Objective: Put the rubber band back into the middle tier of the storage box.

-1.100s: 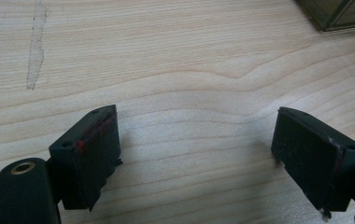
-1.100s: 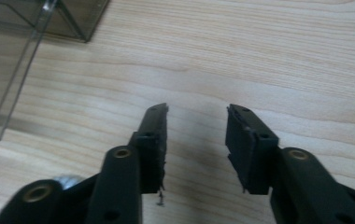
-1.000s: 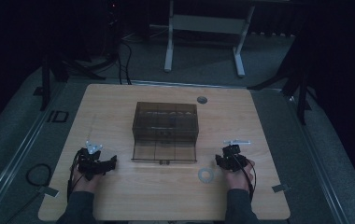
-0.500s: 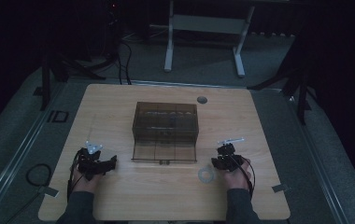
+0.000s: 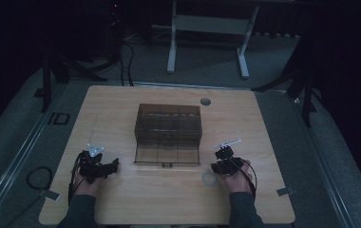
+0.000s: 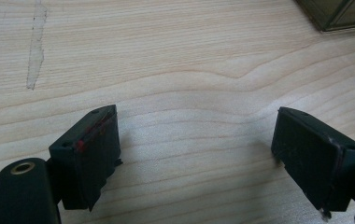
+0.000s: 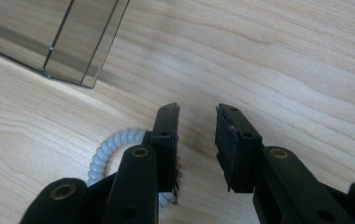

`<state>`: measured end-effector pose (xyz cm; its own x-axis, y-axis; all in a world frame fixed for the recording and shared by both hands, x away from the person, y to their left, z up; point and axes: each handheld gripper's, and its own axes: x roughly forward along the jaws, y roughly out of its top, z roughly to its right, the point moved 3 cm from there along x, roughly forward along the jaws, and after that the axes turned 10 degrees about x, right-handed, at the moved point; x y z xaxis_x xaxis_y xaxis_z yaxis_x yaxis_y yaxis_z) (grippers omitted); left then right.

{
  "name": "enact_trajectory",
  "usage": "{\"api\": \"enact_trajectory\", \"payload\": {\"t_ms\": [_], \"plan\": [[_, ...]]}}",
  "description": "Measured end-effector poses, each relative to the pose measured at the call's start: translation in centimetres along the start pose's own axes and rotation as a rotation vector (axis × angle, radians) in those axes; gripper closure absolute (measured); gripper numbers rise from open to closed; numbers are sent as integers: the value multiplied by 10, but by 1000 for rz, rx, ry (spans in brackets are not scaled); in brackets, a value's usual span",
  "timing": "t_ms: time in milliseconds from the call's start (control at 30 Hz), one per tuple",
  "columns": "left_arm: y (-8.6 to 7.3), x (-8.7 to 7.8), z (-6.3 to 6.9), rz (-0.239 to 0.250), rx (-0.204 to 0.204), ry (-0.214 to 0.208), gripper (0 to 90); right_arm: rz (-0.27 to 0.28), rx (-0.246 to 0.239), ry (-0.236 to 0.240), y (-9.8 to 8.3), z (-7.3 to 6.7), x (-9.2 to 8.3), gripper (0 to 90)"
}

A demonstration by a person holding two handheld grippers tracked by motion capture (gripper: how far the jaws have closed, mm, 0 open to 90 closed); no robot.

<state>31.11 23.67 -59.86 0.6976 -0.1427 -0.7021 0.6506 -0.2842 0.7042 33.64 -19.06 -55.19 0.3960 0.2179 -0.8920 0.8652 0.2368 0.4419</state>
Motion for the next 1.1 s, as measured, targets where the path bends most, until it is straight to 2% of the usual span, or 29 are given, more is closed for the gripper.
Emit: {"api": "enact_trajectory", "payload": {"t_ms": [633, 1000, 1100], "plan": [[0, 0, 0, 0, 0, 0, 153, -83, -57, -17, -1, -4, -5, 730], [0, 0, 0, 0, 0, 0, 153, -118, -68, -23, -3, -2, -2, 737], [0, 0, 0, 0, 0, 0, 153, -123, -62, 5, -4, -3, -2, 740]]}}
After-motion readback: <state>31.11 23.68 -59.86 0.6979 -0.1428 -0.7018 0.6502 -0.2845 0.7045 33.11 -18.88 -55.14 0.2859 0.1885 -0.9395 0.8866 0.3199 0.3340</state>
